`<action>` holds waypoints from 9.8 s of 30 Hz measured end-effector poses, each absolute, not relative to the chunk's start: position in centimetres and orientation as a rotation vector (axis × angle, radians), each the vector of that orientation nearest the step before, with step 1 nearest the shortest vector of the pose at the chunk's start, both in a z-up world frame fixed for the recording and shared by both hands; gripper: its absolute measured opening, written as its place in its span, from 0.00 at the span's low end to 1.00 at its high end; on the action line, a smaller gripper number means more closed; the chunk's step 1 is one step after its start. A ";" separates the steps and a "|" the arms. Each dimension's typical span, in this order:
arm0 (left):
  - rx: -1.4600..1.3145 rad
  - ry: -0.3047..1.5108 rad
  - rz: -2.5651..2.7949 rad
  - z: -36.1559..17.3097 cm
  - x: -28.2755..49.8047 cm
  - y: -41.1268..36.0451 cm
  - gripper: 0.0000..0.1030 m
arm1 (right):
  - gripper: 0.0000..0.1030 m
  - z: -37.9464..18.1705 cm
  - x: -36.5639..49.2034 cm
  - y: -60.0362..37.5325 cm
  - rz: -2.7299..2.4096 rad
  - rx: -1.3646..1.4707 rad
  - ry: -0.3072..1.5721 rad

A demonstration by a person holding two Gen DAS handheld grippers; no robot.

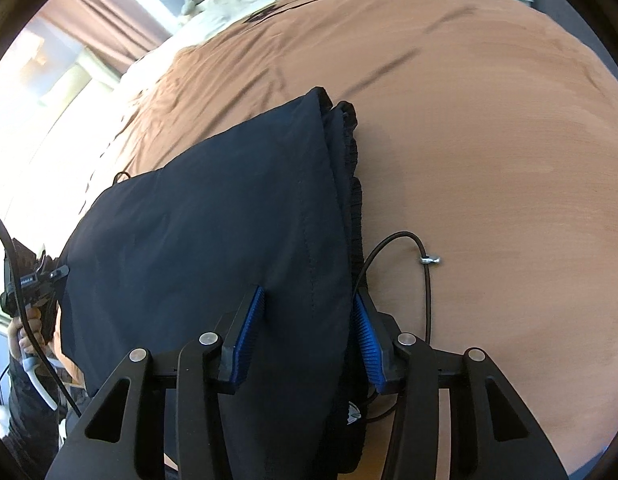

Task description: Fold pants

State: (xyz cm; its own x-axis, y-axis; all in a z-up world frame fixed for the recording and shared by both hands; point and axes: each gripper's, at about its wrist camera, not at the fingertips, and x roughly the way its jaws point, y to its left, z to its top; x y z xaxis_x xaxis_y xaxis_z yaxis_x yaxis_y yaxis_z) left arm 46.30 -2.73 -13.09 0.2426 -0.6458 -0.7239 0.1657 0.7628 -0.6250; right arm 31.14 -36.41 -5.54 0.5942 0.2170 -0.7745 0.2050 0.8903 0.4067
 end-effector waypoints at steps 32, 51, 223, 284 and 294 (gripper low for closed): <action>-0.495 1.244 -0.388 -16.3 45.2 10.5 0.16 | 0.41 -8.6 36.1 -33.6 0.129 0.457 0.977; -0.704 1.216 -0.371 -17.9 35.9 15.4 0.34 | 0.41 -8.5 32.4 -31.3 0.127 0.455 0.929; -0.501 0.927 -0.790 -0.8 38.7 -9.5 0.05 | 0.16 -4.3 34.8 -28.1 0.229 0.571 0.802; -0.284 1.209 -0.750 -11.3 38.6 -16.0 0.60 | 0.24 -3.8 25.5 -32.3 0.108 0.688 0.746; -0.308 1.217 -0.637 -13.8 41.5 -12.1 0.60 | 0.44 -2.8 30.9 -31.4 0.130 0.598 0.768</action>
State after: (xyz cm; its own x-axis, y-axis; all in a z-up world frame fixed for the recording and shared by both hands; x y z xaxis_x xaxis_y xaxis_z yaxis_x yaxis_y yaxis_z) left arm 41.54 -12.08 -13.79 0.2026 -0.6047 -0.7703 0.2882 0.7886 -0.5432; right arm 30.89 -31.36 -2.77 0.7203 0.3218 -0.6145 0.1018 0.8272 0.5526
